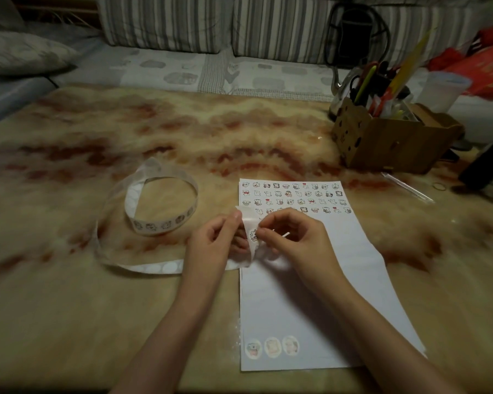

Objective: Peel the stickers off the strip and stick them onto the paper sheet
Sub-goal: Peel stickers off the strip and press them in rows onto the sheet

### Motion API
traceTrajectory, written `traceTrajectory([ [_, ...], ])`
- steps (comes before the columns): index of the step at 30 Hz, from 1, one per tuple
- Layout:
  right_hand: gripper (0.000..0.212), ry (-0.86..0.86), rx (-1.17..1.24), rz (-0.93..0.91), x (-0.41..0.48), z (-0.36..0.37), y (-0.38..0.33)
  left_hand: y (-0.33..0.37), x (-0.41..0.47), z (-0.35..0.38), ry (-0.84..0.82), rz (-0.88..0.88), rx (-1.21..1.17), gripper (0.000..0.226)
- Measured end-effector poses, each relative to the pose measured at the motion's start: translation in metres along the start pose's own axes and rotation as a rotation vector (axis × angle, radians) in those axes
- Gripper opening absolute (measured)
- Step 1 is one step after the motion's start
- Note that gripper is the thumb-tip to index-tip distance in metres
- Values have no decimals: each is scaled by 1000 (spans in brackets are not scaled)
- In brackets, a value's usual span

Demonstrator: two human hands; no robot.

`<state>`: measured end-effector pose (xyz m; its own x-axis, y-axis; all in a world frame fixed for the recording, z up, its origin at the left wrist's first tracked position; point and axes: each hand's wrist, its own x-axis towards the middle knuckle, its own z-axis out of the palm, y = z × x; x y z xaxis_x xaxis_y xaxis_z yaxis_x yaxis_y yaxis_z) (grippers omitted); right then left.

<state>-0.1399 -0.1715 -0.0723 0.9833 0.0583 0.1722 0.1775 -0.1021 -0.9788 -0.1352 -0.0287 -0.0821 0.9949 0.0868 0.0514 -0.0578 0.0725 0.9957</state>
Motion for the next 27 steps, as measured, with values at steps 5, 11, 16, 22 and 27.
traceTrajectory([
  [5, 9, -2, -113, -30, -2, 0, 3, -1, -3, -3, -41, 9, 57, 13],
  [11, 14, -4, -197, -64, -2, -1, 5, -1, -3, -3, -74, 14, 130, 23],
  [16, 13, 10, -209, -82, -3, -3, 5, -1, -3, -3, -91, -16, 118, 23],
  [22, 15, 18, -215, -95, -2, -2, 4, 0, -4, -3, -87, -48, 75, 21],
  [27, 10, 13, -214, -82, -3, -2, 3, -1, -4, -3, -95, -47, 103, 22],
])
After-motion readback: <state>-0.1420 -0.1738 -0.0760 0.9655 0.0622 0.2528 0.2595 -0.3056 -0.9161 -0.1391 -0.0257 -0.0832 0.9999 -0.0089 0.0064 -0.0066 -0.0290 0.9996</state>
